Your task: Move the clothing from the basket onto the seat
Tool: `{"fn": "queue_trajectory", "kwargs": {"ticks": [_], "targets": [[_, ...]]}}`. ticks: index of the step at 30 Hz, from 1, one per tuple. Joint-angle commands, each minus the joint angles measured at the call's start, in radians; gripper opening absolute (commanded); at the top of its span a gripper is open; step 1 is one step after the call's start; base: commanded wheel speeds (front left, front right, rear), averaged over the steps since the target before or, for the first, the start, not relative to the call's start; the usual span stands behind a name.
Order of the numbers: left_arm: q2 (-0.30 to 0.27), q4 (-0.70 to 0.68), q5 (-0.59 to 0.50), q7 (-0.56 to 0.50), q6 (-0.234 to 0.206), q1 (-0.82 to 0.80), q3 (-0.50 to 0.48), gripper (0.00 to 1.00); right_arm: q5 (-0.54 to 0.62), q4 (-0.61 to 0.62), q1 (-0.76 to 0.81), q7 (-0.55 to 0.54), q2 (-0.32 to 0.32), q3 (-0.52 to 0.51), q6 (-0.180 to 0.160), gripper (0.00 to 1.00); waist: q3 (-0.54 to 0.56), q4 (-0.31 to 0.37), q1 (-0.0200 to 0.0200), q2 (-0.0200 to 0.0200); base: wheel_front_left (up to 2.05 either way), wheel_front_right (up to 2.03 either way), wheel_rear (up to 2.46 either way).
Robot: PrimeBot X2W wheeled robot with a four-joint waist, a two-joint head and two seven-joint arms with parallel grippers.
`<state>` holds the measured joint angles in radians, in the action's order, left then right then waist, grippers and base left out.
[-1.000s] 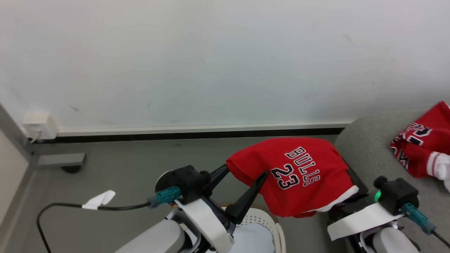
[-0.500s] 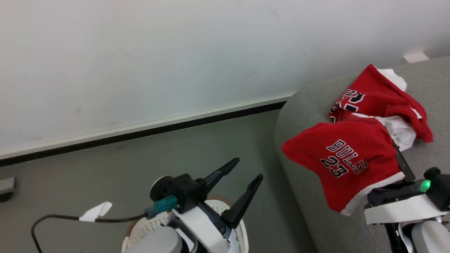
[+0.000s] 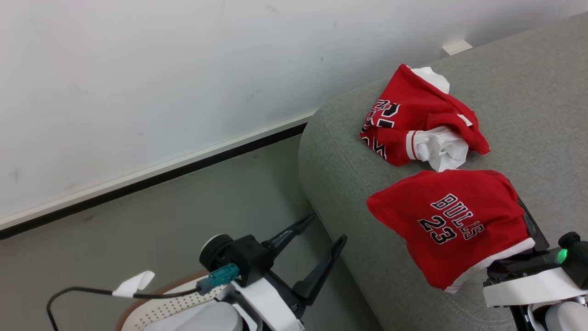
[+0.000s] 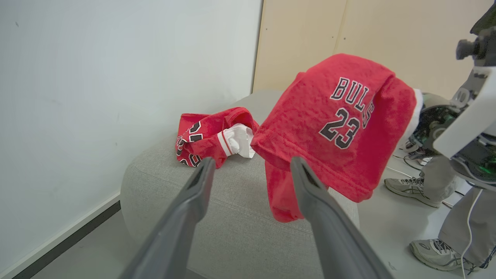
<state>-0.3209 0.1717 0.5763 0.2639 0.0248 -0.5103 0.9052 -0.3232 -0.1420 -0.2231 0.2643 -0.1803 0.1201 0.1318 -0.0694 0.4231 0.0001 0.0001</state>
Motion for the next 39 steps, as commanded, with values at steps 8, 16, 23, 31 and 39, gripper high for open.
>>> {"fn": "queue_trajectory", "kwargs": {"ticks": [8,16,23,31,39], "targets": [[0.013,0.006,-0.036,0.000,0.023,0.018,-0.019,1.00,0.007,0.012,-0.014,0.000,-0.026,-0.023,-0.002,0.00,-0.025,0.000,-0.0001,-0.0001,0.00,0.00,0.00],[-0.013,0.000,-0.050,0.000,0.039,-0.013,-0.032,1.00,-0.001,-0.029,-0.150,-0.027,-0.117,-0.103,-0.002,0.00,-0.111,-0.071,-0.0001,-0.0001,0.00,0.00,0.00],[-0.057,-0.029,-0.048,-0.011,0.046,-0.046,-0.046,1.00,-0.015,-0.077,-0.330,-0.101,-0.239,-0.214,-0.002,0.00,-0.238,-0.158,-0.0001,-0.0001,0.00,0.00,0.00],[-0.099,-0.060,-0.057,-0.015,0.056,-0.091,-0.063,1.00,0.070,-0.263,-0.478,-0.192,-0.326,-0.271,-0.002,0.00,-0.369,-0.246,-0.0001,-0.0001,0.00,0.00,0.00],[-0.122,-0.072,-0.063,-0.012,0.062,-0.128,-0.078,1.00,0.158,-0.518,-0.555,-0.287,-0.369,-0.227,-0.002,0.00,-0.450,-0.293,-0.0001,-0.0001,0.00,0.00,0.00]]}}
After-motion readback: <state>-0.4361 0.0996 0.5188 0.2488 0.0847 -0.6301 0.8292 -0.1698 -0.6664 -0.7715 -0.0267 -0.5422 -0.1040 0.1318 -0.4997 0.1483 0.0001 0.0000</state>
